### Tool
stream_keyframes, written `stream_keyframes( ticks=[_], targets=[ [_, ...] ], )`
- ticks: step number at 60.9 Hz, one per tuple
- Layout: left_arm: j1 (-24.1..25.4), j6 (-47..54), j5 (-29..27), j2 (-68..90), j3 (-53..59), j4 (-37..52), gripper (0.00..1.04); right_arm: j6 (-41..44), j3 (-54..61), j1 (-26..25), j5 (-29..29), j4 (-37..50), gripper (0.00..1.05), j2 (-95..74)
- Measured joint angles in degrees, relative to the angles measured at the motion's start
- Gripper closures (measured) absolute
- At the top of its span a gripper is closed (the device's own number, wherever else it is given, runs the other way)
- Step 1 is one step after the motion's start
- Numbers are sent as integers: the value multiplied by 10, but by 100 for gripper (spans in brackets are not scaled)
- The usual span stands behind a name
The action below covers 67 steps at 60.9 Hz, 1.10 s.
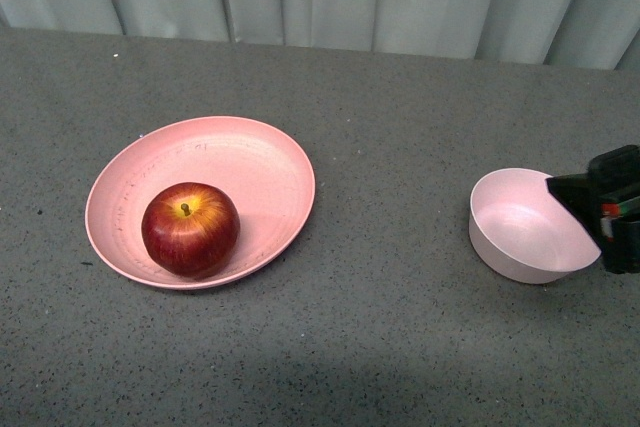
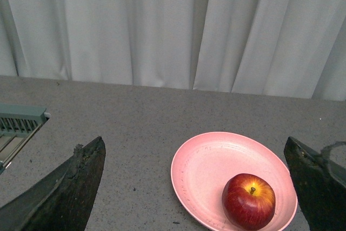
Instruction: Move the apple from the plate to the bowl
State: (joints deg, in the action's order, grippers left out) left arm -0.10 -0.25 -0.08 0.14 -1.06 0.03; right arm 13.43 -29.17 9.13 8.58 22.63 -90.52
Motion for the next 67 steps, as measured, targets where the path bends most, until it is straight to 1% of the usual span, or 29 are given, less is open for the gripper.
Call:
stream_keyframes(
  ticks=[10, 18, 31, 48, 50, 53, 57, 61, 66, 67],
  targets=[
    [0, 0, 0, 0, 0, 0, 7, 19, -62, 28, 6, -44, 9, -106],
    [0, 0, 0, 0, 0, 0, 7, 35, -116, 44, -9, -76, 9, -182],
    [0, 0, 0, 0, 0, 0, 7, 37, -178, 50, -12, -115, 9, -240],
    [0, 0, 0, 0, 0, 0, 7, 47, -213, 57, -26, -145, 9, -269],
    [0, 0, 0, 0, 0, 0, 7, 49, -213, 57, -28, -146, 14, -272],
    [0, 0, 0, 0, 0, 0, 7, 53, -214, 57, -31, -145, 24, -274],
    [0, 0, 0, 0, 0, 0, 7, 57, -214, 57, -31, -141, 32, -276],
    [0, 0, 0, 0, 0, 0, 7, 63, -214, 58, -40, -135, 42, -276],
    [0, 0, 0, 0, 0, 0, 7, 64, -214, 58, -41, -135, 53, -276],
    [0, 0, 0, 0, 0, 0, 7, 64, -214, 58, -42, -135, 57, -276]
  ],
)
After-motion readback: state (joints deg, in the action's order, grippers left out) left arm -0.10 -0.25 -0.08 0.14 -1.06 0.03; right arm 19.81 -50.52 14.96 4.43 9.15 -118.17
